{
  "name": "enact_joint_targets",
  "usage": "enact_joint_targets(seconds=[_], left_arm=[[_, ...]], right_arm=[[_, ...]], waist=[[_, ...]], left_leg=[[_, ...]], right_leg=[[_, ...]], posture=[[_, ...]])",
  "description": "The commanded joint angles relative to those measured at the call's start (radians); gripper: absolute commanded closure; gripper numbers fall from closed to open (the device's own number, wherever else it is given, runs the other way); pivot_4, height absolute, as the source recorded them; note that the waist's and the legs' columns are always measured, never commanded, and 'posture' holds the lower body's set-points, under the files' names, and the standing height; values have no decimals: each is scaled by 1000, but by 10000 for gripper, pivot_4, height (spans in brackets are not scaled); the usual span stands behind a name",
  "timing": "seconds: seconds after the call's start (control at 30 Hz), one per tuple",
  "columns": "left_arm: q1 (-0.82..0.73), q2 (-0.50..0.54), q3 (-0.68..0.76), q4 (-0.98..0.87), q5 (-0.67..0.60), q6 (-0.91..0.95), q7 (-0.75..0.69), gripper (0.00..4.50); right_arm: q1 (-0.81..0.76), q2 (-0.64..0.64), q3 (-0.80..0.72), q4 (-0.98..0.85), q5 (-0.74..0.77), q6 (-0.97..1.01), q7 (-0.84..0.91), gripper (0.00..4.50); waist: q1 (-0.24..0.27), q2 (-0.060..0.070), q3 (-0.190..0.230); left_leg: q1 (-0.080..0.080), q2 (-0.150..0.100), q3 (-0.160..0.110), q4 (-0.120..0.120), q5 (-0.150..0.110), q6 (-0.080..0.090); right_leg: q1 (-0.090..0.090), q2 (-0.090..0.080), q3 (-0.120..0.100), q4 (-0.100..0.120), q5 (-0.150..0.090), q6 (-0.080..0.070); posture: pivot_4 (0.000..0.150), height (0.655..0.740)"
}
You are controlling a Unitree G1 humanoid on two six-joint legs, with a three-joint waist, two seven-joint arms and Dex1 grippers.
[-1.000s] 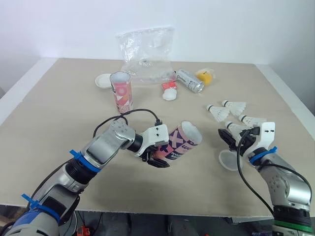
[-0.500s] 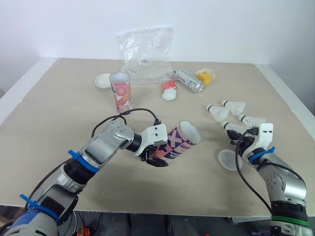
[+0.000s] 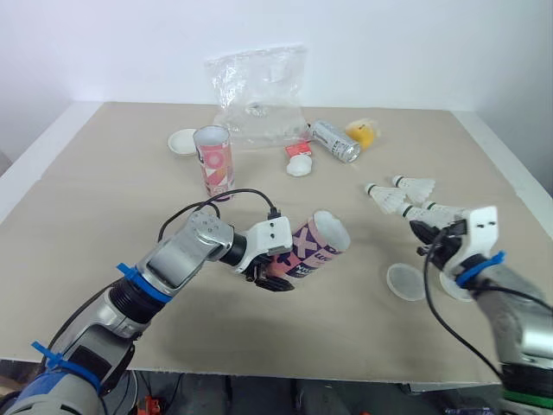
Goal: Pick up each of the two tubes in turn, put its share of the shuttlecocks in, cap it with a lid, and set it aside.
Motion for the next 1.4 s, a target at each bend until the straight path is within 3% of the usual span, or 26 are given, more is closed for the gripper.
enact_joint_targets(seconds=[0.03,0.17,0.3,0.43,0.73,0.83,0.97,1.07,1.2,1.4], left_arm=[[-19,4,21,34,12,-20,-2,11531],[-35,-7,25,74,14,-37,-10,11531],[-53,-25,27,110,14,-52,-18,11531],[-65,-38,26,129,21,-67,-21,11531],[-59,-54,24,127,37,-77,-17,11531],[-42,-49,19,125,54,-99,-8,11531],[-28,-50,16,147,81,-142,4,11531],[-21,-46,16,164,98,-168,3,11531],[-22,-45,17,174,100,-180,-1,11531],[-29,-54,4,194,113,-217,-6,11531]], right_arm=[[-1,-119,-30,-173,34,-23,134,43952],[-60,-270,-28,-245,60,-103,327,43952],[-183,-359,114,-265,24,-254,513,43952],[-289,-353,232,-210,-34,-347,589,43952],[-408,-313,347,-61,-101,-490,691,43952],[-450,-298,361,-38,-86,-504,720,34520],[-474,-293,353,-33,-60,-491,743,14551],[-465,-287,271,-70,104,-296,684,1077],[-408,-313,171,-90,251,-21,584,427],[-175,-320,-10,-104,326,220,466,427]], waist=[[-1,-1,0],[-1,3,4],[-3,-1,6],[-1,-2,7],[1,-2,7],[1,-3,7],[2,-2,7],[2,-3,7],[3,-3,7],[5,-3,7]], left_leg=[[1,0,0,0,0,0],[1,-1,2,2,1,1],[2,0,1,4,0,1],[0,0,2,4,0,1],[-2,-1,1,3,0,0],[-2,-1,1,4,0,0],[-2,-1,1,4,0,0],[-1,-1,0,4,0,0],[-1,-1,0,5,0,0],[-1,0,0,6,0,1]], right_leg=[[0,0,0,0,0,0],[1,-1,2,0,1,1],[2,-1,0,0,2,1],[0,-1,1,0,2,0],[-1,-1,0,0,0,0],[-1,-1,0,0,0,1],[0,-1,0,0,0,1],[1,-1,0,0,0,0],[2,-1,0,0,2,0],[2,-1,0,0,2,0]], posture=[[1500,7400],[1500,7400],[1500,7400],[1500,7400],[1500,7400],[1500,7400],[1500,7400],[1500,7400],[1500,7400],[1500,7400]])
